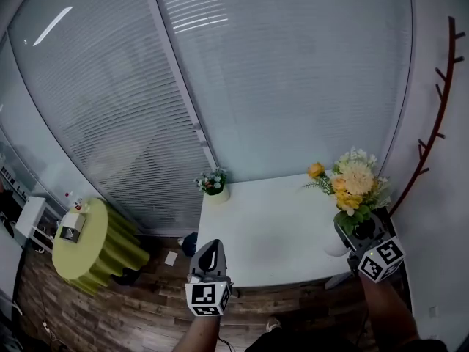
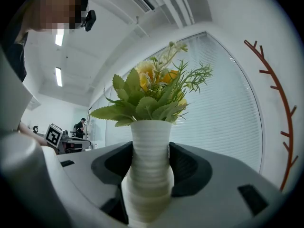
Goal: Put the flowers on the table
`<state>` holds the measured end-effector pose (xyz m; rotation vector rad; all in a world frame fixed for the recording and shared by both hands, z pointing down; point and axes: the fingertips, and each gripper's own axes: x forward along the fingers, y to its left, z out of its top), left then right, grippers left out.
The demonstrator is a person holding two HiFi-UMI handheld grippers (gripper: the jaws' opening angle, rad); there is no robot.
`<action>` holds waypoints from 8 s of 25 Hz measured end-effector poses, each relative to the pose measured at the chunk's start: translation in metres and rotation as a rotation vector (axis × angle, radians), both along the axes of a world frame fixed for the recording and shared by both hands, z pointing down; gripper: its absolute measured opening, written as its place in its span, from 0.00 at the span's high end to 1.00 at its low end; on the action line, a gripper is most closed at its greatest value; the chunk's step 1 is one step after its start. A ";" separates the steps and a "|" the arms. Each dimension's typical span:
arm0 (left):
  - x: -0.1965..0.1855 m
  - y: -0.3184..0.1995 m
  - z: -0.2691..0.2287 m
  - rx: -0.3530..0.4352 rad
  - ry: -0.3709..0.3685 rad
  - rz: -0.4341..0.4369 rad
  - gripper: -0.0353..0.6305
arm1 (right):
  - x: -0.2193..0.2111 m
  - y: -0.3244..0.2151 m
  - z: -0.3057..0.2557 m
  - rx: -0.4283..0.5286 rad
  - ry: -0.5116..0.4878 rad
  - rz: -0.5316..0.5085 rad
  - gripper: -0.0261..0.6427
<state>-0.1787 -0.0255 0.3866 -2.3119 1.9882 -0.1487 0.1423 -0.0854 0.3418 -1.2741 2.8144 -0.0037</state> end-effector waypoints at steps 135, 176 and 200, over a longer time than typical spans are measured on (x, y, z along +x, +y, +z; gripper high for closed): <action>-0.094 -0.191 0.171 -0.335 -0.033 -0.046 0.95 | -0.155 -0.214 0.274 -0.252 0.207 -0.092 0.58; -0.058 -0.172 0.077 -0.107 0.023 0.014 0.95 | -0.066 -0.165 0.122 -0.127 0.118 0.058 0.54; -0.048 -0.177 0.074 -0.089 0.021 0.035 0.95 | -0.052 -0.173 0.108 -0.056 0.142 0.120 0.93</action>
